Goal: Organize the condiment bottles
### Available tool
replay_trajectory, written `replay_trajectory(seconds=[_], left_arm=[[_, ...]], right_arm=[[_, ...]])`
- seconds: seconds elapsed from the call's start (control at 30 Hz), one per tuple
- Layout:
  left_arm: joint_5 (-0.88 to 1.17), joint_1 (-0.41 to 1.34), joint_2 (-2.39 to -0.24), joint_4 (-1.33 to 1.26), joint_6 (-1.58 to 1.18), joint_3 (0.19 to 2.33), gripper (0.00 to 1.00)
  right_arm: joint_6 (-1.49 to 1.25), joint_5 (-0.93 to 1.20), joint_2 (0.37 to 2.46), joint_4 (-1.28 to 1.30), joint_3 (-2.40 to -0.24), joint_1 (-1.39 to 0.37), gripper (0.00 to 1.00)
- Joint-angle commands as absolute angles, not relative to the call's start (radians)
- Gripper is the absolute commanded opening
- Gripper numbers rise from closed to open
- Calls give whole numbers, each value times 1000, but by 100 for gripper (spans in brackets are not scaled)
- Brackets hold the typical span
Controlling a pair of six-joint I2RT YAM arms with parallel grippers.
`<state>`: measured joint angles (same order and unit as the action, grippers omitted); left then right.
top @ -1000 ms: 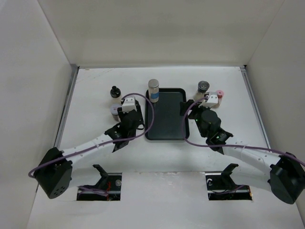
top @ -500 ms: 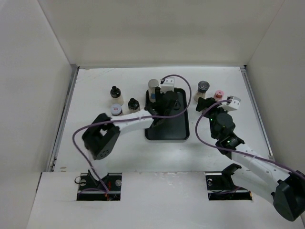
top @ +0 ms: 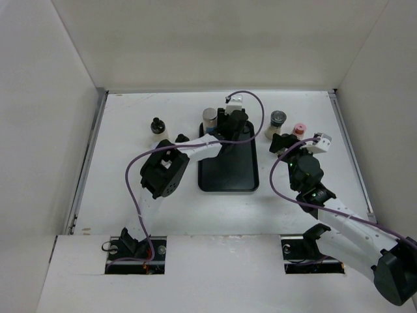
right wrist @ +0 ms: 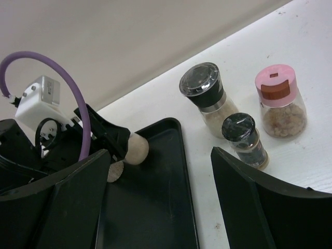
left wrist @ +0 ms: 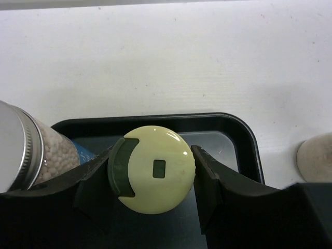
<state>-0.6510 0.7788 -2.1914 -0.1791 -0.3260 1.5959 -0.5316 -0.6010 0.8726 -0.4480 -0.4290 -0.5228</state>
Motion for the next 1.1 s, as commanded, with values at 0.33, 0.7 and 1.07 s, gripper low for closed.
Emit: replay_trajectory(seconds=[0.33, 0.7, 1.07], left_arm=[[-680, 777, -2223, -212, -293, 1647, 43], [-647, 820, -2123, -212, -276, 1640, 89], [-611, 916, -1847, -285, -258, 1546, 96]], right_arm=[[-546, -591, 848, -462, -431, -510, 90], [-540, -594, 844, -454, -436, -512, 91], [-551, -617, 819, -422, -431, -479, 52]])
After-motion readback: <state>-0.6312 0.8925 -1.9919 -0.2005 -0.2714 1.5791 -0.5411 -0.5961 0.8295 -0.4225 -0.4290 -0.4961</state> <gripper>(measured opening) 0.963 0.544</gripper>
